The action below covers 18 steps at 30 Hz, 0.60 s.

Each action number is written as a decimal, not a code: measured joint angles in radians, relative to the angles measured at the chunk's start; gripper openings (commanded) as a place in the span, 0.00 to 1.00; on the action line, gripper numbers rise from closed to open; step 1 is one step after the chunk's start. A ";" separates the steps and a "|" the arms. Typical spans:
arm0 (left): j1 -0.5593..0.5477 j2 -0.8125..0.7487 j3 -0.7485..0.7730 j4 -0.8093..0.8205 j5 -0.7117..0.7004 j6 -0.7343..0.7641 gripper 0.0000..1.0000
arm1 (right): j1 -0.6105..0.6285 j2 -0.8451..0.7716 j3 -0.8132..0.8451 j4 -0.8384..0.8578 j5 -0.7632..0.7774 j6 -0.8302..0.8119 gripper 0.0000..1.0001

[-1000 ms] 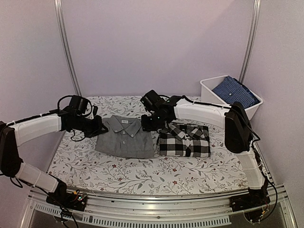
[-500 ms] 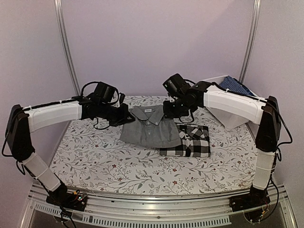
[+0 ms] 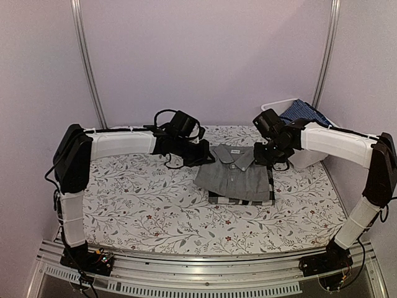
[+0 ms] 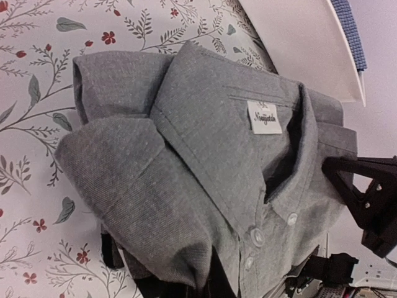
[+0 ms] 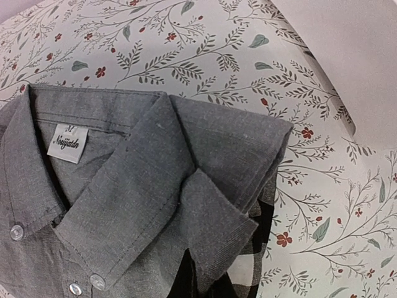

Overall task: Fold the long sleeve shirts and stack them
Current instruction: Place the square-folded shirt on the square-folded shirt.

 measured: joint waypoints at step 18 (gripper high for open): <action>-0.037 0.144 0.051 0.055 -0.006 -0.045 0.00 | -0.147 0.055 -0.127 0.126 -0.047 -0.075 0.18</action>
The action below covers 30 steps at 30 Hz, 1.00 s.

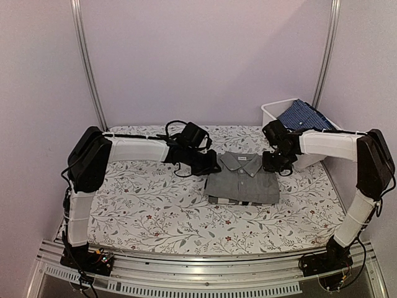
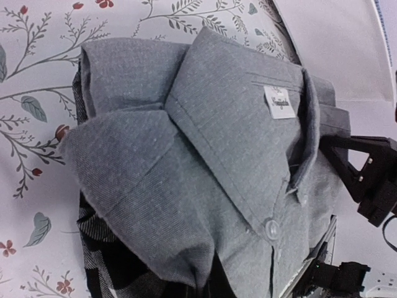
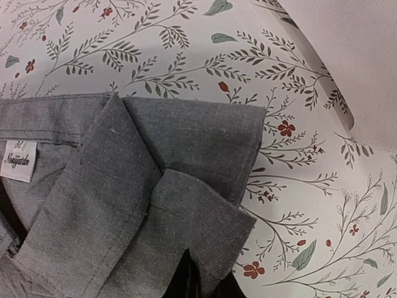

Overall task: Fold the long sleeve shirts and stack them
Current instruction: Place the square-folded shirt on the square-folded shirt, then move the square-folded shirt to the corner of the board.

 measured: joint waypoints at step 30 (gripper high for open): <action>0.055 -0.301 -0.272 -0.021 -0.163 0.039 1.00 | 0.138 0.042 0.263 0.003 -0.090 -0.029 0.99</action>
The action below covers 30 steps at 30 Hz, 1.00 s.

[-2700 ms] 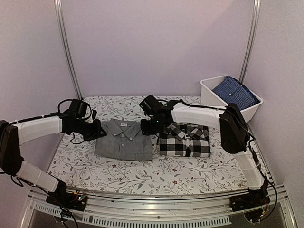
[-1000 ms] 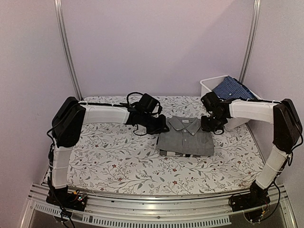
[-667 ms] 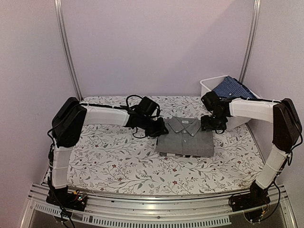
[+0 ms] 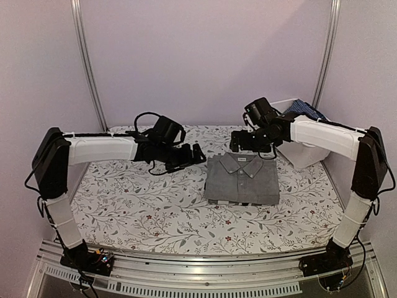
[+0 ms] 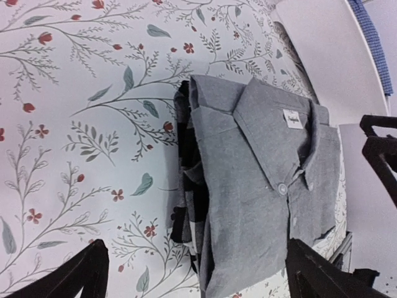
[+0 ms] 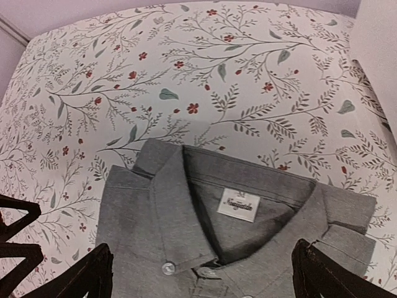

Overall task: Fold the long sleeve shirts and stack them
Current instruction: Move the square-folded shirt to the corner of the board.

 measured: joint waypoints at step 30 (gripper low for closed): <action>0.142 -0.419 -0.323 -0.044 -0.045 0.041 1.00 | 0.063 0.676 0.509 0.219 -0.456 0.119 0.99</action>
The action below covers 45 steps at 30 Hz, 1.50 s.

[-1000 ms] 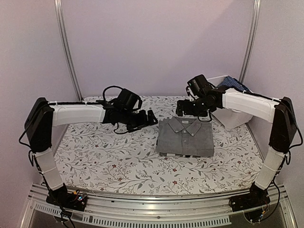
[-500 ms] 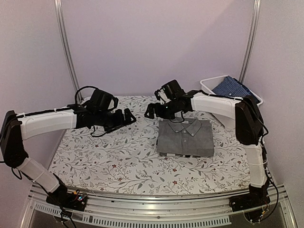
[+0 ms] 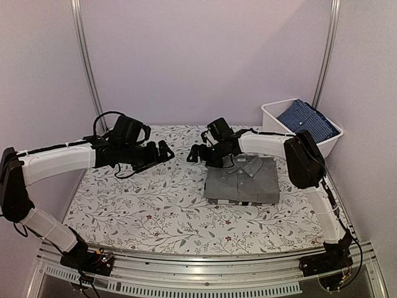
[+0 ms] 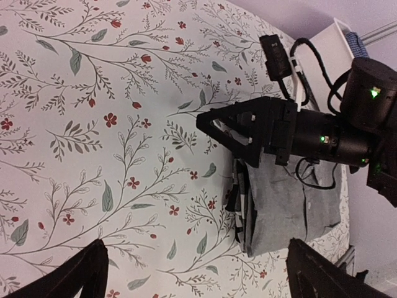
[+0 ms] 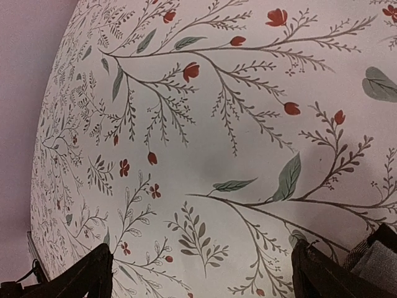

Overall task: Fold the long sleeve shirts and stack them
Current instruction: Move the square-folded shirt to the corner of the board.

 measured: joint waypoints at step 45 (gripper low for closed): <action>0.000 0.052 0.000 0.021 0.055 -0.001 1.00 | -0.060 -0.610 -0.917 0.224 0.124 0.157 0.99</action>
